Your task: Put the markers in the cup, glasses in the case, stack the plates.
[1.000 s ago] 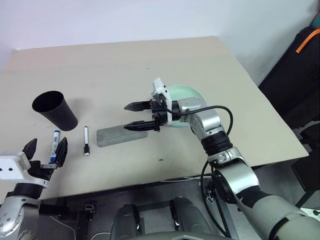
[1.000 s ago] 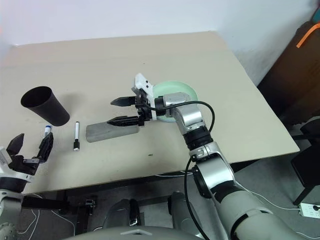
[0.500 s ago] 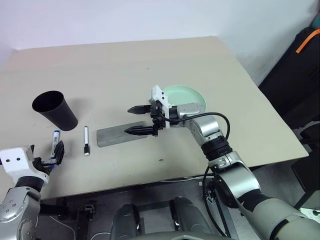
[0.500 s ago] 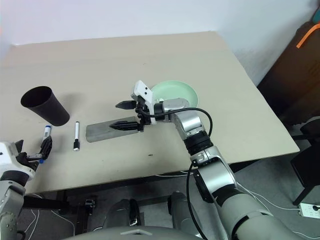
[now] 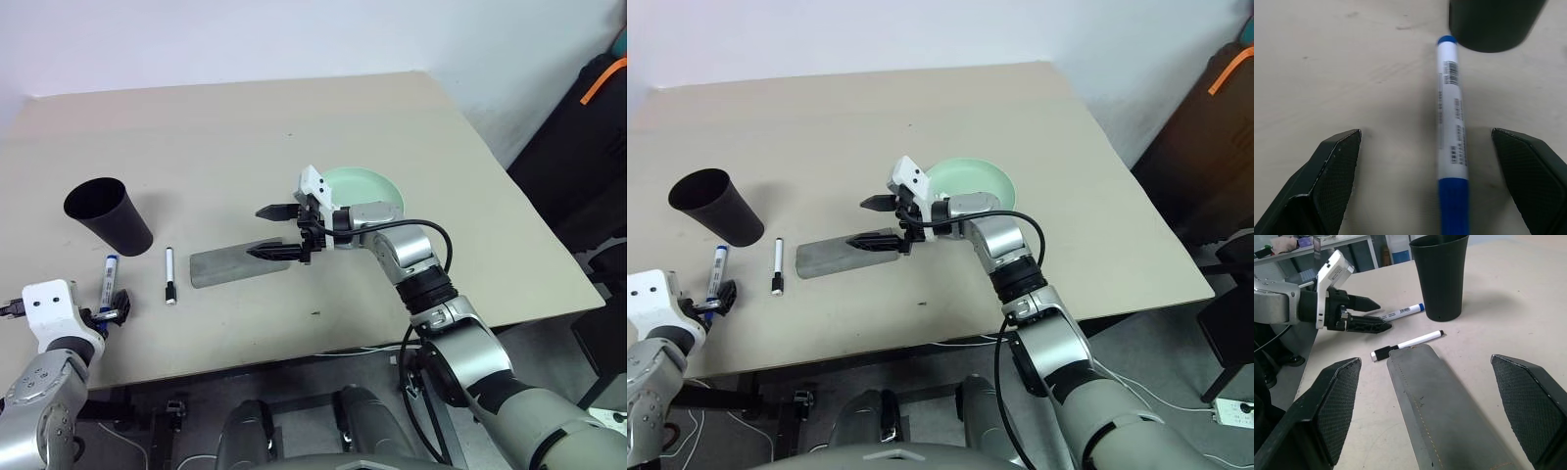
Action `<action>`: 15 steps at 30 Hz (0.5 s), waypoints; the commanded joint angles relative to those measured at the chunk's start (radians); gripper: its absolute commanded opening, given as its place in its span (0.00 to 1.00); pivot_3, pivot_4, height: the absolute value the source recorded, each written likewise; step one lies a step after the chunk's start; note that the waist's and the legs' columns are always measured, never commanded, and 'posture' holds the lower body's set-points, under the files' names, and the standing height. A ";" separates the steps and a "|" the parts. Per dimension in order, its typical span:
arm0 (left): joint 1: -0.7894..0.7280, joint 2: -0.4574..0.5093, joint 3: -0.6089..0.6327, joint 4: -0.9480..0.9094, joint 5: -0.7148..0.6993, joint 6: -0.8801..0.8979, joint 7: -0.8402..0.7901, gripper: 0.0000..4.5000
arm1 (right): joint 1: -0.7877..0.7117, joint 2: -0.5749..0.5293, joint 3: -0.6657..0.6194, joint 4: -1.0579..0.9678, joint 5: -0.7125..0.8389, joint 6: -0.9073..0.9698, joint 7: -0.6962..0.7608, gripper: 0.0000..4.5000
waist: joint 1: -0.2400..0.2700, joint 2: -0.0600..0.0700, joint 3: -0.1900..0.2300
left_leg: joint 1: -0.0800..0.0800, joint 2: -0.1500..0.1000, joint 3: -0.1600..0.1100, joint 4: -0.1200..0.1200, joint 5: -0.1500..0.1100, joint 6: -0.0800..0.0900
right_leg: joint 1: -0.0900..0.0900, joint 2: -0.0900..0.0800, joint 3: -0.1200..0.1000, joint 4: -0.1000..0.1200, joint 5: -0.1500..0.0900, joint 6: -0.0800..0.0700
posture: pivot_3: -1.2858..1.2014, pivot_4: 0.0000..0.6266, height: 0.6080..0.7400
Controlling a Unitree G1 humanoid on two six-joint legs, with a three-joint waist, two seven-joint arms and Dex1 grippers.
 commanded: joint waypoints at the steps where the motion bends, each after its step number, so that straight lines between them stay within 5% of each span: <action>1: -0.019 0.006 0.009 -0.034 -0.019 0.022 -0.016 1.00 | -0.011 0.003 0.002 -0.012 0.006 -0.011 -0.011 0.99 | 0.001 0.000 0.000 | 0.000 0.000 0.000 0.000 0.000 0.000 | 0.000 0.000 0.000 0.000 0.000 0.000 | 0.52 0.24 0.89; 15: -0.143 0.066 0.018 -0.071 0.002 0.298 0.045 1.00 | 0.006 -0.007 0.012 -0.011 -0.004 -0.007 -0.047 0.99 | 0.021 0.000 0.000 | 0.000 0.000 0.000 0.000 0.000 0.000 | 0.000 0.000 0.000 -0.001 0.000 0.000 | 0.52 0.24 0.89</action>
